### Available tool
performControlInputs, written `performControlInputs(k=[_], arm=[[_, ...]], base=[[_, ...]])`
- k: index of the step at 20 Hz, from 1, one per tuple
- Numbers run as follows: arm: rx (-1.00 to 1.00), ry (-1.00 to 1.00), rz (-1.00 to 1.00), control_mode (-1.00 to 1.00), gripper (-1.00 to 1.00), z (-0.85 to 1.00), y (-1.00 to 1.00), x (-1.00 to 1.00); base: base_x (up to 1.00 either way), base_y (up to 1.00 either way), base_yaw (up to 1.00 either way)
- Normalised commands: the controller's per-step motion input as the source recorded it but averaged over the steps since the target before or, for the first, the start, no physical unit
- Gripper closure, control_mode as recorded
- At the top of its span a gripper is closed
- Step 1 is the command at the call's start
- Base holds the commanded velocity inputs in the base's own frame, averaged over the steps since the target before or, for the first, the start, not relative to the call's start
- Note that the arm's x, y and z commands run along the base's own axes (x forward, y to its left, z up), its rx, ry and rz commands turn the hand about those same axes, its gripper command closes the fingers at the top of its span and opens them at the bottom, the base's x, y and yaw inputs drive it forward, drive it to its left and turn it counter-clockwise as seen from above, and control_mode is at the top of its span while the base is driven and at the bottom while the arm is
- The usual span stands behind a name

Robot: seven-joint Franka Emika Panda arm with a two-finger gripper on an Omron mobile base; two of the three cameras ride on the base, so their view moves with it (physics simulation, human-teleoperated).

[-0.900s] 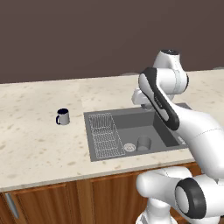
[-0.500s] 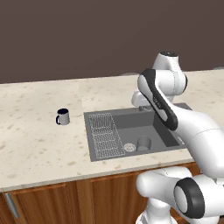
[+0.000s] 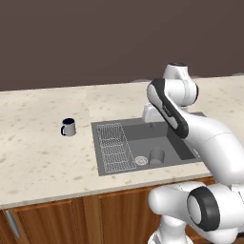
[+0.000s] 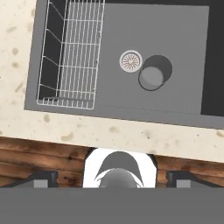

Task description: Move any existing items from the left basin to the right basin for drying. Then move the mug from the counter to the left basin of the sink for washing.

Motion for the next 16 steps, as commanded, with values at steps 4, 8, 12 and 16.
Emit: performControlInputs(k=[4,8,12,16], arm=[[0.00,0.13,0.00,-1.00,-1.00,-0.31,-0.01,0.00],[0.00,0.06,0.00,-1.00,-1.00,-0.34,-0.05,0.00],[0.00,0.00,-0.01,-1.00,-1.00,-0.27,-0.10,0.00],[0.00,-0.03,-0.01,-1.00,-1.00,-0.18,-0.12,0.00]], base=[[0.00,0.00,0.00],[0.00,0.00,0.00],[0.00,0.00,0.00],[0.00,0.00,0.00]])
